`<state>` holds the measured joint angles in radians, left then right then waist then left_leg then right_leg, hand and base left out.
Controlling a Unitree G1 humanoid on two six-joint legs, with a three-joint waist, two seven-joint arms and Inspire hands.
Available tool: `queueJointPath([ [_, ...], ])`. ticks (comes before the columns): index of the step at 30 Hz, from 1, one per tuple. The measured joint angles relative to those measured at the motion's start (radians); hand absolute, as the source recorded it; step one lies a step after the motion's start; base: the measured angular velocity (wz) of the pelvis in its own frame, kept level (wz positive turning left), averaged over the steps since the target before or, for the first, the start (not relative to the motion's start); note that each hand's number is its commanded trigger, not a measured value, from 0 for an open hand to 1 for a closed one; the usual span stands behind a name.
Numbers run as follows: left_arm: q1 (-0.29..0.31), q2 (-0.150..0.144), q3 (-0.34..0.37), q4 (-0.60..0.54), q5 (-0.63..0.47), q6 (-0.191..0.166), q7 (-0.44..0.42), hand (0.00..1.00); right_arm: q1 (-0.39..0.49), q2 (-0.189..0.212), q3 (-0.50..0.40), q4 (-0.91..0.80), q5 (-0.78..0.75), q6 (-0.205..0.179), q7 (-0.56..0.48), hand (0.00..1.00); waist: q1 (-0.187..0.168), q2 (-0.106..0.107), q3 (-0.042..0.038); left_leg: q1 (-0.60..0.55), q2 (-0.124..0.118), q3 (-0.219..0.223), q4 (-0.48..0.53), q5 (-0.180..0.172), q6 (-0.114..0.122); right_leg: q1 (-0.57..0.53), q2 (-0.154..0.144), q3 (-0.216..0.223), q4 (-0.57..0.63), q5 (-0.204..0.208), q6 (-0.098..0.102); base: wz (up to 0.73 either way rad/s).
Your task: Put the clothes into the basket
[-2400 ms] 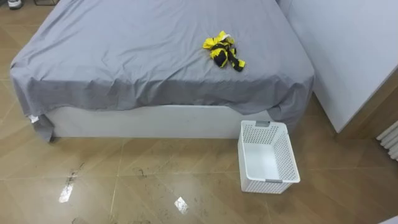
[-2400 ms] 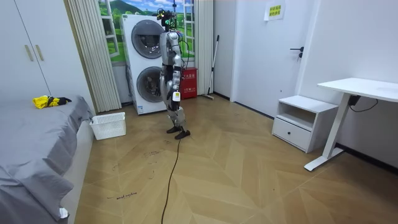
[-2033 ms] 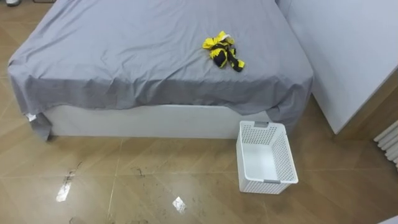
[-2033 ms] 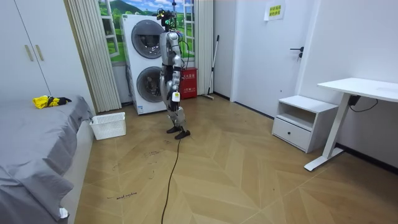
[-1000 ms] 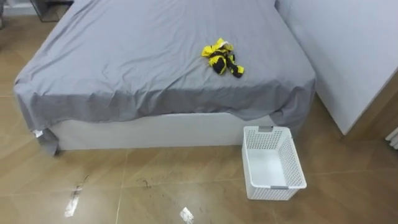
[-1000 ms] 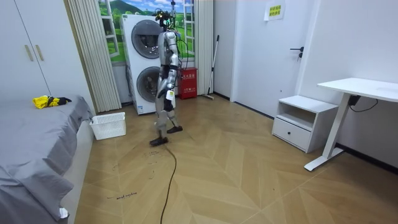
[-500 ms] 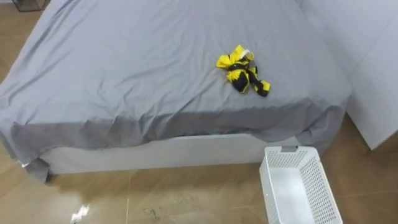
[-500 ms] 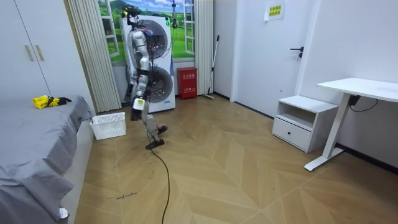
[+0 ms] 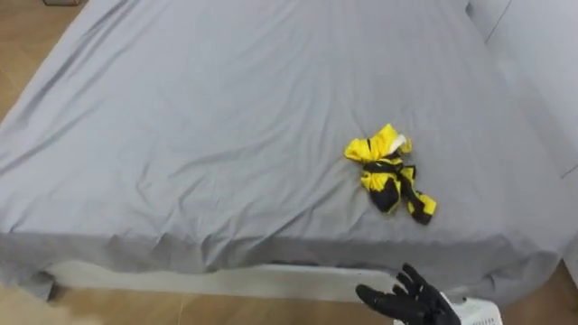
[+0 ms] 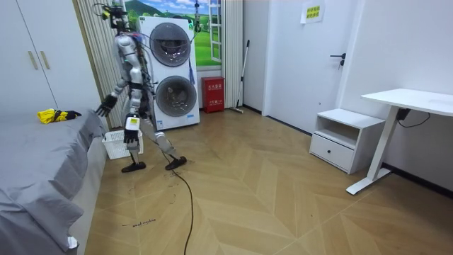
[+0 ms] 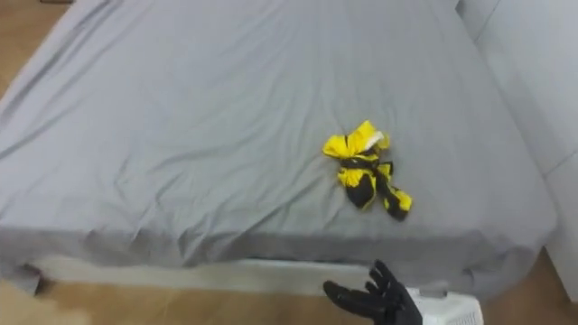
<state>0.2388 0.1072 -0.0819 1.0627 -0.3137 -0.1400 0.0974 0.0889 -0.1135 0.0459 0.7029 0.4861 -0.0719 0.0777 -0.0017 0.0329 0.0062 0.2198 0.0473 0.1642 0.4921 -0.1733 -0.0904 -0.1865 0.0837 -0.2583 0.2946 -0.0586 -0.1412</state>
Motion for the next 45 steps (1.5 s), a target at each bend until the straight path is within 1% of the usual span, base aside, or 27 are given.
queueJointPath([
  [1,0.013,0.0,0.012,0.004,0.002,-0.002,0.0,0.0,-0.005,0.001,0.013,-0.014,0.004,-0.008,0.008,0.0,0.001,-0.005,-0.0033,-0.037,0.018,-0.003,0.133,0.051,-0.007,0.077,0.002,-0.012,-0.071,-0.027,0.003,-0.26],
  [2,0.015,-0.001,0.013,0.01,-0.002,-0.002,0.0,0.0,-0.013,0.001,0.015,-0.014,0.015,-0.017,0.01,0.0,-0.001,0.0,-0.0003,-0.062,0.035,-0.003,0.181,0.032,0.008,0.103,0.008,-0.011,-0.087,-0.029,0.003,0.04],
  [3,0.0,0.002,0.011,0.009,-0.014,-0.007,0.0,0.0,-0.019,0.002,0.015,-0.013,0.027,-0.026,0.008,0.0,-0.021,-0.016,0.0116,-0.12,0.056,-0.004,0.23,-0.035,0.04,0.142,0.006,-0.009,-0.106,-0.04,0.009,0.22],
  [4,-0.003,0.003,0.006,-0.006,-0.041,-0.016,0.0,0.0,-0.019,0.002,0.015,-0.014,0.035,-0.026,0.003,0.0,-0.019,-0.029,0.0148,-0.184,0.062,-0.006,0.233,-0.087,0.043,0.171,0.001,0.013,-0.125,-0.044,0.015,0.15],
  [5,-0.003,0.003,0.0,-0.014,-0.054,-0.019,0.0,0.0,-0.02,0.002,0.015,-0.014,0.038,-0.026,-0.003,0.0,-0.012,-0.036,0.0161,-0.219,0.062,-0.012,0.222,-0.11,0.042,0.18,-0.003,0.02,-0.131,-0.046,0.018,-0.23],
  [6,-0.007,-0.001,0.001,-0.028,-0.067,-0.021,0.0,0.0,-0.021,0.002,0.009,-0.016,0.038,-0.025,-0.015,0.0,0.004,-0.047,0.0166,-0.285,0.061,-0.027,0.162,-0.148,0.042,0.191,-0.006,0.045,-0.14,-0.048,0.023,-0.55],
  [7,-0.011,-0.002,0.007,-0.034,-0.069,-0.028,0.0,0.0,-0.019,0.0,0.006,-0.029,0.037,-0.022,-0.03,0.0,0.018,-0.05,0.0147,-0.341,0.062,-0.037,0.065,-0.151,0.036,0.192,-0.008,0.066,-0.143,-0.053,0.03,-0.56],
  [8,-0.018,-0.002,0.009,-0.036,-0.069,-0.033,0.0,0.0,-0.012,-0.002,0.003,-0.045,0.036,-0.021,-0.04,0.0,0.021,-0.049,0.014,-0.368,0.064,-0.041,0.01,-0.146,0.032,0.19,-0.008,0.072,-0.142,-0.056,0.034,-0.56],
  [9,-0.026,-0.002,0.012,-0.033,-0.069,-0.038,0.0,0.0,0.01,-0.005,-0.001,-0.08,0.037,-0.019,-0.052,0.0,0.032,-0.051,0.0092,-0.396,0.068,-0.037,-0.044,-0.078,0.078,0.188,-0.015,0.096,-0.128,-0.069,0.05,-0.42],
  [10,-0.017,-0.003,0.012,-0.03,-0.067,-0.038,0.0,0.0,0.036,-0.01,0.001,-0.12,0.036,-0.013,-0.054,0.0,0.031,-0.047,-0.0077,-0.362,0.05,-0.037,-0.095,-0.076,0.082,0.19,-0.026,0.11,-0.123,-0.072,0.062,-0.38],
  [11,-0.017,-0.003,0.012,-0.03,-0.066,-0.037,0.0,0.0,0.045,-0.013,-0.002,-0.143,0.036,-0.014,-0.053,0.0,0.026,-0.05,-0.0097,-0.342,0.04,-0.034,-0.117,-0.073,0.088,0.194,-0.032,0.119,-0.124,-0.073,0.067,-0.28],
  [12,-0.017,-0.002,0.011,-0.024,-0.067,-0.037,0.0,0.0,0.049,-0.019,-0.004,-0.17,0.037,-0.016,-0.053,0.0,0.025,-0.055,-0.0094,-0.309,0.024,-0.03,-0.155,-0.064,0.095,0.206,-0.04,0.122,-0.127,-0.078,0.076,-0.22],
  [13,-0.016,-0.004,0.009,-0.017,-0.067,-0.036,-0.003,0.0,0.049,-0.021,-0.012,-0.185,0.038,-0.027,-0.054,0.0,0.021,-0.055,-0.0099,-0.283,0.012,-0.03,-0.177,-0.059,0.098,0.216,-0.05,0.123,-0.127,-0.08,0.08,-0.2],
  [15,-0.007,-0.004,0.01,-0.014,-0.065,-0.036,-0.013,0.0,0.047,-0.021,-0.023,-0.195,0.037,-0.048,-0.057,0.0,0.012,-0.053,-0.0105,-0.259,0.003,-0.03,-0.207,-0.056,0.101,0.225,-0.056,0.12,-0.127,-0.082,0.083,0.0],
  [16,-0.005,-0.003,0.01,-0.007,-0.065,-0.033,-0.019,0.0,0.044,-0.021,-0.028,-0.201,0.036,-0.051,-0.064,0.0,0.01,-0.058,-0.0138,-0.252,-0.008,-0.031,-0.223,-0.047,0.103,0.223,-0.061,0.12,-0.127,-0.085,0.087,0.05],
  [17,-0.005,-0.002,0.009,-0.004,-0.065,-0.031,-0.02,0.0,0.042,-0.022,-0.029,-0.203,0.033,-0.051,-0.068,0.0,0.008,-0.057,-0.0131,-0.249,-0.008,-0.032,-0.231,-0.044,0.104,0.222,-0.063,0.12,-0.128,-0.086,0.089,0.05],
  [18,-0.003,-0.003,0.009,0.001,-0.065,-0.022,-0.02,0.0,0.038,-0.024,-0.03,-0.203,0.024,-0.051,-0.076,0.0,0.004,-0.053,-0.0099,-0.243,-0.01,-0.033,-0.246,-0.041,0.106,0.222,-0.066,0.12,-0.128,-0.086,0.089,0.05],
  [19,-0.003,-0.001,0.01,0.003,-0.066,-0.012,-0.02,0.0,0.04,-0.024,-0.029,-0.202,0.016,-0.051,-0.077,0.0,0.004,-0.053,-0.009,-0.241,-0.014,-0.034,-0.257,-0.039,0.108,0.22,-0.068,0.12,-0.128,-0.089,0.094,0.06],
  [21,-0.008,0.0,0.011,0.007,-0.066,-0.008,-0.02,0.0,0.04,-0.024,-0.027,-0.203,0.015,-0.05,-0.077,0.0,0.005,-0.056,-0.0071,-0.242,-0.023,-0.033,-0.263,-0.038,0.109,0.215,-0.073,0.118,-0.128,-0.095,0.103,0.0],
  [23,-0.009,0.001,0.012,0.008,-0.067,-0.001,-0.02,0.0,0.037,-0.023,-0.027,-0.203,-0.016,-0.049,-0.075,0.0,0.006,-0.057,-0.0074,-0.242,-0.024,-0.033,-0.274,-0.037,0.111,0.208,-0.075,0.118,-0.128,-0.095,0.103,-0.02],
  [25,-0.01,0.005,0.013,0.008,-0.067,0.004,-0.02,0.0,0.028,-0.023,-0.027,-0.206,-0.044,-0.042,-0.076,0.0,0.007,-0.062,-0.0045,-0.244,-0.026,-0.031,-0.283,-0.035,0.114,0.201,-0.079,0.118,-0.127,-0.096,0.105,-0.02],
  [28,-0.015,0.013,0.012,0.013,-0.067,0.009,-0.021,0.0,0.011,-0.023,-0.021,-0.23,-0.063,-0.036,-0.076,0.0,0.007,-0.071,-0.0029,-0.256,-0.03,-0.029,-0.288,-0.033,0.117,0.188,-0.083,0.117,-0.126,-0.096,0.105,-0.06],
  [31,-0.025,0.024,0.004,0.019,-0.067,0.016,-0.024,0.0,-0.013,-0.023,0.01,-0.254,-0.063,-0.036,-0.075,0.0,0.008,-0.081,-0.0039,-0.266,-0.039,-0.029,-0.287,-0.032,0.12,0.179,-0.084,0.117,-0.127,-0.096,0.105,0.01],
  [35,-0.03,0.024,0.002,0.018,-0.068,0.027,-0.028,0.0,-0.039,-0.021,0.024,-0.25,-0.075,-0.036,-0.069,0.0,0.01,-0.079,-0.0032,-0.273,-0.042,-0.031,-0.287,-0.029,0.124,0.174,-0.085,0.116,-0.127,-0.096,0.106,0.03],
  [38,-0.033,0.023,0.001,0.018,-0.069,0.027,-0.031,0.0,-0.052,-0.021,0.049,-0.229,-0.094,-0.036,-0.065,0.0,0.013,-0.077,-0.003,-0.296,-0.043,-0.036,-0.285,-0.026,0.129,0.155,-0.094,0.105,-0.127,-0.097,0.108,0.05],
  [41,-0.041,0.023,0.0,0.017,-0.069,0.026,-0.031,0.0,-0.069,-0.019,0.077,-0.154,-0.101,-0.036,-0.064,0.0,0.012,-0.077,-0.0027,-0.317,-0.045,-0.037,-0.28,-0.023,0.132,0.139,-0.1,0.089,-0.123,-0.099,0.111,0.1],
  [45,-0.056,0.024,0.001,0.02,-0.068,0.026,-0.031,0.0,-0.109,-0.02,0.08,-0.054,-0.11,-0.037,-0.093,0.0,0.022,-0.077,-0.002,-0.348,-0.051,-0.06,-0.271,-0.02,0.136,0.122,-0.101,0.065,-0.122,-0.1,0.113,0.14],
])
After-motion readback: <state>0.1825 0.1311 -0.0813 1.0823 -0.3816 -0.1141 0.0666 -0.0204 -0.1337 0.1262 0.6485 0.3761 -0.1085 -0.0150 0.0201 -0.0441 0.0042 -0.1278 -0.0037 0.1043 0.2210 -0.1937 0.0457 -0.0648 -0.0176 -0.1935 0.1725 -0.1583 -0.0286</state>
